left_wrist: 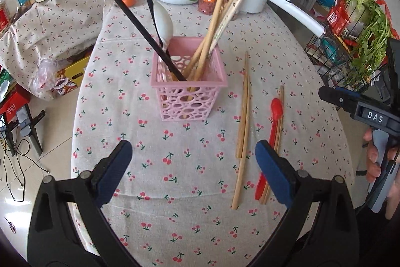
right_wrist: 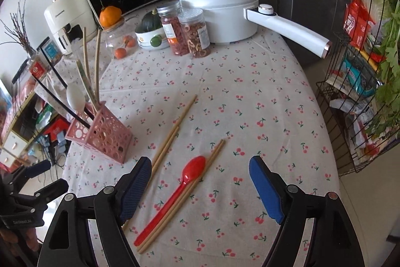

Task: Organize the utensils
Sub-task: 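Withdraw both grippers from the basket back over the utensils, then lower the left gripper onto the red spoon's handle and close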

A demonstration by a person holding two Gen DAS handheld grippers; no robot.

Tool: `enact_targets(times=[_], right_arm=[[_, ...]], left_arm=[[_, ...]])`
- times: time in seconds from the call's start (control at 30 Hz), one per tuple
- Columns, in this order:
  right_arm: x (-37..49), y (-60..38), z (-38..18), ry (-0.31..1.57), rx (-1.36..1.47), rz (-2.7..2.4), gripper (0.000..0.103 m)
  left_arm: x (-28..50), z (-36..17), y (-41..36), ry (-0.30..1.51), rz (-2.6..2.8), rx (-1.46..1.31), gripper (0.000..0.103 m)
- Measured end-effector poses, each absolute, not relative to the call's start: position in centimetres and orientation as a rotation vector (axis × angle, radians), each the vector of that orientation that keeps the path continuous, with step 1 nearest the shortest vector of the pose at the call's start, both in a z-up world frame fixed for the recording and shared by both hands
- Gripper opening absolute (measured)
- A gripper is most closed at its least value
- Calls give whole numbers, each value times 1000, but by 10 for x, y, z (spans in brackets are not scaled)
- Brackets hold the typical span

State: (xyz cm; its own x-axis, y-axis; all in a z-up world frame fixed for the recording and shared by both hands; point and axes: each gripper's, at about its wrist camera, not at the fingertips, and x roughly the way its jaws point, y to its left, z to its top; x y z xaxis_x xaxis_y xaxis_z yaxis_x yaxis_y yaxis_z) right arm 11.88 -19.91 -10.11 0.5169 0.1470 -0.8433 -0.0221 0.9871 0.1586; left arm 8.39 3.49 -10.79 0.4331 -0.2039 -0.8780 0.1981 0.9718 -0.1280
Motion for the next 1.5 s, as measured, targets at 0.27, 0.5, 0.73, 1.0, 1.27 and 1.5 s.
enact_targets(times=[0.27,0.5,0.73,1.0,1.27,1.5], right_arm=[[128,-223,-146,1228,200,40,82],[128,-243,-153,1255,207,-4,82],[126,-268,-156,1262,199,-39,82],[128,-291,-160,1268,215,-60,82],[135,-294,-163,1271,222,-66,82],[144,-279,-165,1280,212,-63,82]], left_arm=[[84,-126,-7,1178,-345,41,98],[101,-147,-61,1263,-474,44,77],[129,-165,-113,1282,-519,114,48],[154,-182,-128,1295,-499,137,38],[160,-181,-134,1293,-514,145,29],[149,-151,-111,1228,-507,92,29]])
